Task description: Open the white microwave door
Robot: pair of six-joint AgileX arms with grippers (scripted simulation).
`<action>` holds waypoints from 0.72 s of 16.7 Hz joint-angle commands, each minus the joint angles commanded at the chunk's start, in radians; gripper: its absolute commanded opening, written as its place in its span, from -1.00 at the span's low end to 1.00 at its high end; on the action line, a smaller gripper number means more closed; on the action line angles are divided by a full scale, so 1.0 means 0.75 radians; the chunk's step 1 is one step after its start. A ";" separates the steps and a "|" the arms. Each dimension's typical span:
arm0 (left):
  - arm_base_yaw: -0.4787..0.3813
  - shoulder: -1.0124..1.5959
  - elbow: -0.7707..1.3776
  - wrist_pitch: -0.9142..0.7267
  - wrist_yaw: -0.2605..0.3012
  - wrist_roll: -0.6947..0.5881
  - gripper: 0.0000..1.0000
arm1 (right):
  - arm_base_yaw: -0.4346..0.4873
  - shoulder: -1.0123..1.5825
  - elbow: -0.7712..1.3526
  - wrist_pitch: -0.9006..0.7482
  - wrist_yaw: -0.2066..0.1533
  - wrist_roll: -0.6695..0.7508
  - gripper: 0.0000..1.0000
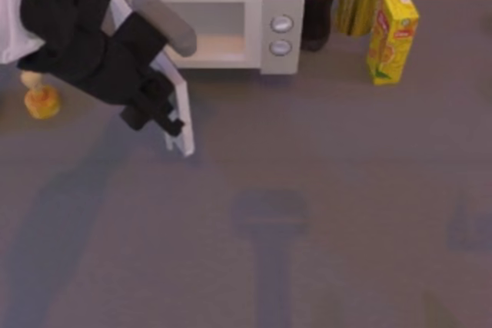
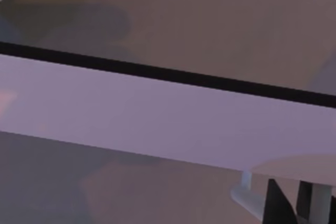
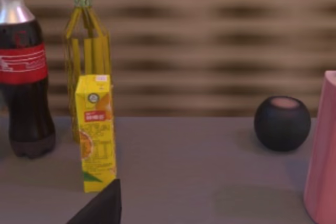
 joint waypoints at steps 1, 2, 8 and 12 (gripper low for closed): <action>0.014 -0.001 -0.001 -0.011 0.014 0.033 -1.00 | 0.000 0.000 0.000 0.000 0.000 0.000 1.00; 0.030 -0.003 -0.004 -0.024 0.030 0.071 -1.00 | 0.000 0.000 0.000 0.000 0.000 0.000 1.00; 0.095 -0.022 -0.011 -0.069 0.098 0.225 -1.00 | 0.000 0.000 0.000 0.000 0.000 0.000 1.00; 0.095 -0.022 -0.011 -0.069 0.098 0.225 -1.00 | 0.000 0.000 0.000 0.000 0.000 0.000 1.00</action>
